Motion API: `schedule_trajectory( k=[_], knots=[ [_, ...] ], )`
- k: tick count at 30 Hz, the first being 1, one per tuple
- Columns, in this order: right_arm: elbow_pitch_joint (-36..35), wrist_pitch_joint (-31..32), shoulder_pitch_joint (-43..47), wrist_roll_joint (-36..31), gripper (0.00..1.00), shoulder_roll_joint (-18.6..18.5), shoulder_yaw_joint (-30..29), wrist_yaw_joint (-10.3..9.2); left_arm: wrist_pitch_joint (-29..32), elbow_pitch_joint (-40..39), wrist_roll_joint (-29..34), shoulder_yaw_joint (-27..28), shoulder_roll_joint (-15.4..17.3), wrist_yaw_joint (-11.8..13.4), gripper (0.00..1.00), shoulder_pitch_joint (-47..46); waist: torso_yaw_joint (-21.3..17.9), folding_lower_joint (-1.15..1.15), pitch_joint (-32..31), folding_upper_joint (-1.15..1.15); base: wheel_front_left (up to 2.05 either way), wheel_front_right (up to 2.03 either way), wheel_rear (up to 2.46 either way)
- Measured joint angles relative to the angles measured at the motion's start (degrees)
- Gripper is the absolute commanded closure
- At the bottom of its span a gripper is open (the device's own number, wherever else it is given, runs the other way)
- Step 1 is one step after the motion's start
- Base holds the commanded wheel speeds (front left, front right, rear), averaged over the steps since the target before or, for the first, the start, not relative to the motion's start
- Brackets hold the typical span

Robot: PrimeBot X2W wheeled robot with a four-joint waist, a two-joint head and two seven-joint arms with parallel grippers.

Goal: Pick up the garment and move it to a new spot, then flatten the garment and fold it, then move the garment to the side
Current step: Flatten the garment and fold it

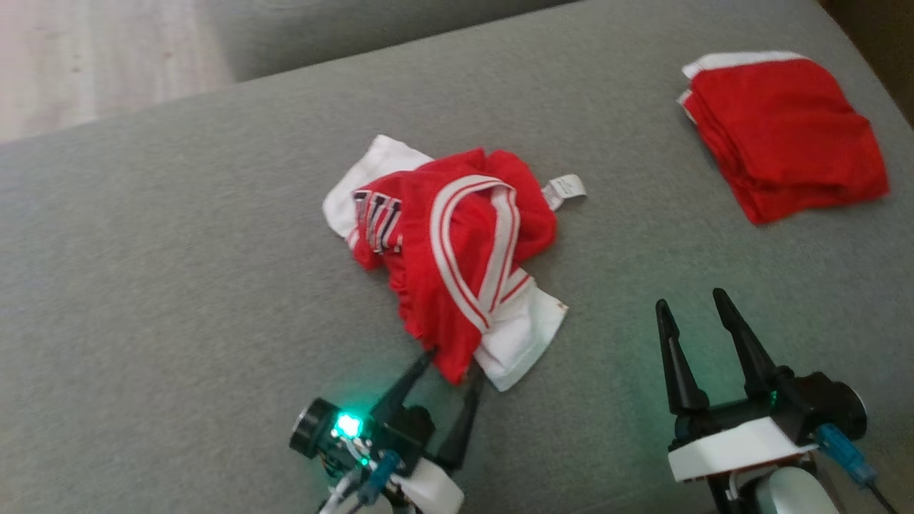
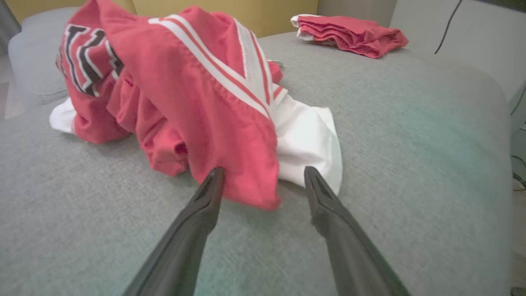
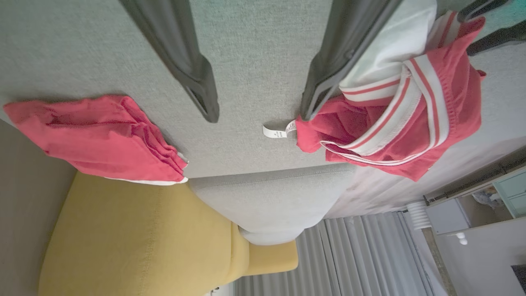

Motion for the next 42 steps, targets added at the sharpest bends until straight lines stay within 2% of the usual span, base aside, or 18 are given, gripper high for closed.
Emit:
schedule_trajectory(
  k=[3, 4, 5, 6, 7, 9, 15, 21, 27, 31, 33, 37, 42],
  knots=[
    [0.0, 0.0, 0.0, 0.0, 0.0, -0.2, 0.2, 0.0, 0.0, 0.2, -2.1, 0.4, 0.0, 2.6, 0.0, -1.2, -1.6, -0.01, 0.9, 0.0, 0.0, 0.0, 0.0],
    [0.0, 0.0, 0.0, 0.0, 0.0, -0.2, 0.3, 0.0, 0.0, 0.5, -2.6, 0.5, 0.0, 3.2, 0.08, -1.5, -2.0, 0.0, 1.2, 0.0, 0.0, 0.0, 0.0],
    [0.0, 0.0, -0.1, 0.0, 0.0, -0.2, 0.3, 0.0, 0.0, 0.6, -2.9, 0.7, 0.0, 3.7, 0.53, -1.7, -2.4, -0.01, 1.3, 0.0, 0.0, 0.0, 0.0],
    [0.0, 0.0, -0.1, 0.0, 0.0, -0.2, 0.3, 0.0, 0.0, 0.8, -3.2, 0.8, 0.0, 3.9, 0.91, -1.8, -2.7, -0.01, 1.4, 0.0, 0.0, 0.0, 0.0],
    [0.0, 0.0, -0.1, 0.0, 0.0, -0.2, 0.4, 0.0, 0.0, 0.7, -3.6, 1.1, 0.0, 3.9, 1.0, -1.8, -2.9, -0.01, 1.5, 0.0, 0.0, 0.0, 0.0],
    [0.1, 0.0, -0.1, 0.0, 0.0, -0.2, 0.5, 0.0, 0.0, -0.2, -4.3, 1.3, 0.0, 3.1, 1.0, -1.8, -3.2, 0.0, 1.2, 0.0, 0.0, 0.0, 0.0],
    [0.3, 0.0, -0.1, 0.0, 0.0, -0.2, 1.3, 0.0, 0.0, -10.9, -5.2, 1.0, 0.1, -2.5, 1.0, -4.0, -4.2, -0.02, -0.3, 0.0, 0.0, 0.0, 0.0],
    [0.3, 0.0, -0.1, 0.1, 0.0, -0.1, 2.6, 0.0, 0.0, -17.0, -10.3, 1.6, 0.0, -7.5, 1.0, -17.8, -6.1, -0.02, -1.7, 0.0, 0.0, 0.0, 0.0],
    [0.4, 0.0, -0.1, 0.2, 0.0, 0.1, 3.6, 0.0, 0.0, -16.7, -19.1, 5.9, -0.5, -8.0, 1.0, -38.6, -7.7, -0.01, -2.4, 0.0, 0.0, 0.0, 0.0],
    [0.1, 0.0, -0.1, 0.5, 0.0, 0.2, 3.4, 0.0, -0.1, -16.5, -25.6, 10.9, -1.4, -6.7, 1.0, -50.1, -7.0, -0.01, -2.7, 0.0, 0.0, 0.0, 0.0],
    [0.0, 0.0, 0.0, 1.0, 0.0, 0.2, 3.3, 0.0, -0.1, -15.7, -28.4, 13.4, -1.6, -6.2, 1.0, -52.7, -6.1, -0.02, -2.9, 0.0, 0.0, 0.0, 0.0],
    [-0.1, 0.0, 0.1, 1.3, 0.0, 0.2, 2.6, 0.0, 0.1, -12.4, -33.4, 17.1, -1.2, -5.4, 1.0, -48.7, -4.1, -0.01, -3.3, 0.0, 0.0, 0.0, 0.0],
    [-0.2, 0.0, 0.1, 1.3, 0.0, 0.3, 2.2, 0.0, 4.4, -8.6, -38.1, 17.1, 3.4, -3.9, 1.0, -28.2, -1.4, -0.01, -3.0, 0.0, 0.0, 0.0, 0.0]
  ],
)
